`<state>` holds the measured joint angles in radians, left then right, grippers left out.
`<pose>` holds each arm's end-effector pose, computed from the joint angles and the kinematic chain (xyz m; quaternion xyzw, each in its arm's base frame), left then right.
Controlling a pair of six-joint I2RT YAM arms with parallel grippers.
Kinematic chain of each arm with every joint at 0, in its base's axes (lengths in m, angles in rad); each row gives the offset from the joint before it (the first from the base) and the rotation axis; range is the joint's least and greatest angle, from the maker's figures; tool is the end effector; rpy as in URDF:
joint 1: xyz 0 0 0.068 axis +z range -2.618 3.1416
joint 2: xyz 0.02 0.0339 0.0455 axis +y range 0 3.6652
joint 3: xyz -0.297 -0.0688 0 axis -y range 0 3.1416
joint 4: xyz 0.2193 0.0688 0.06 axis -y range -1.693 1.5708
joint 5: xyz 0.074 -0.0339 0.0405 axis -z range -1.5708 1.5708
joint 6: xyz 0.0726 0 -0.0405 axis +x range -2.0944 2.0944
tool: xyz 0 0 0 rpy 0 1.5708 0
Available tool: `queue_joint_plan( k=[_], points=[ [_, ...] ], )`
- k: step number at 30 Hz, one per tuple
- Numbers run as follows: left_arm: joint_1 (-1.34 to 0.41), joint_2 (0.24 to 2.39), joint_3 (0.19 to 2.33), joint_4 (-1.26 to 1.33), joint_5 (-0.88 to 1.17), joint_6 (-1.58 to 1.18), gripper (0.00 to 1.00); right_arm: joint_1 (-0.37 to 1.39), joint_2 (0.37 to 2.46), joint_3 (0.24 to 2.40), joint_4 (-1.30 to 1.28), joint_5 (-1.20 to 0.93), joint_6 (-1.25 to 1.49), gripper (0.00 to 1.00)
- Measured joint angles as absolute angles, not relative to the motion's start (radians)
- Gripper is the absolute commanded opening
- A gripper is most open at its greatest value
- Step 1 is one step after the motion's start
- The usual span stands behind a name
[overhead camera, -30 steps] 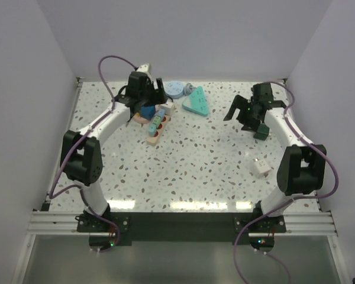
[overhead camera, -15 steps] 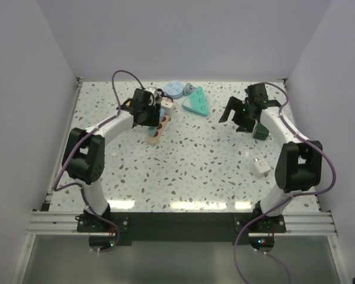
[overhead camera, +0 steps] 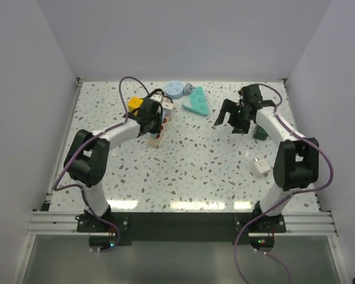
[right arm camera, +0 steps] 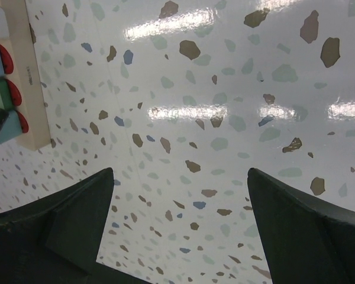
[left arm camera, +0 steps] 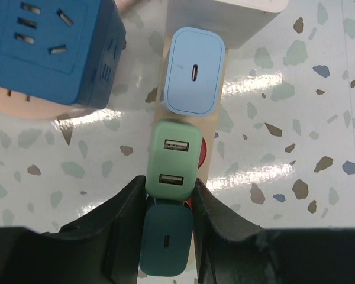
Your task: Pull the plug off the socket
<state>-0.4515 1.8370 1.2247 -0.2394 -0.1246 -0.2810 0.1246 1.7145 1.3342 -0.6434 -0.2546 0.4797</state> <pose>0.3713 -0.1700 0.2132 0.0577 0.9327 -0.0713 0.3487 0.3584 0.0633 0.2585 0.1349 0.9461 0.1964 0.2194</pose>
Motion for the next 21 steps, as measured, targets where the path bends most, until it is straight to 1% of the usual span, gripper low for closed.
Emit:
queue_joint_plan(
  k=[8, 11, 12, 14, 15, 17, 18, 19, 21],
  points=[
    [-0.544, 1.755, 1.121, -0.234, -0.147, -0.513, 0.03, 0.204, 1.765, 1.350, -0.654, -0.257, 0.466, 0.99],
    [-0.572, 1.748, 1.121, -0.262, -0.131, -0.591, 0.12, 0.230, 1.785, 1.358, -0.659, -0.257, 0.467, 0.99],
    [-0.577, 1.747, 1.122, -0.270, -0.122, -0.612, 0.17, 0.237, 1.792, 1.364, -0.665, -0.256, 0.467, 0.99],
    [-0.587, 1.742, 1.122, -0.287, -0.089, -0.668, 0.37, 0.250, 1.804, 1.381, -0.670, -0.255, 0.468, 0.99],
    [-0.596, 1.738, 1.122, -0.296, -0.061, -0.701, 0.57, 0.256, 1.810, 1.393, -0.675, -0.253, 0.468, 0.99],
    [-0.624, 1.729, 1.111, -0.313, 0.000, -0.754, 0.75, 0.270, 1.820, 1.419, -0.679, -0.250, 0.469, 0.99],
    [-0.639, 1.723, 1.100, -0.320, 0.023, -0.770, 0.88, 0.277, 1.824, 1.430, -0.681, -0.250, 0.470, 0.99],
    [-0.657, 1.715, 1.085, -0.324, 0.048, -0.791, 0.94, 0.287, 1.828, 1.444, -0.683, -0.247, 0.470, 0.99],
    [-0.689, 1.699, 1.052, -0.335, 0.090, -0.827, 1.00, 0.310, 1.840, 1.473, -0.692, -0.241, 0.470, 0.99]
  ],
)
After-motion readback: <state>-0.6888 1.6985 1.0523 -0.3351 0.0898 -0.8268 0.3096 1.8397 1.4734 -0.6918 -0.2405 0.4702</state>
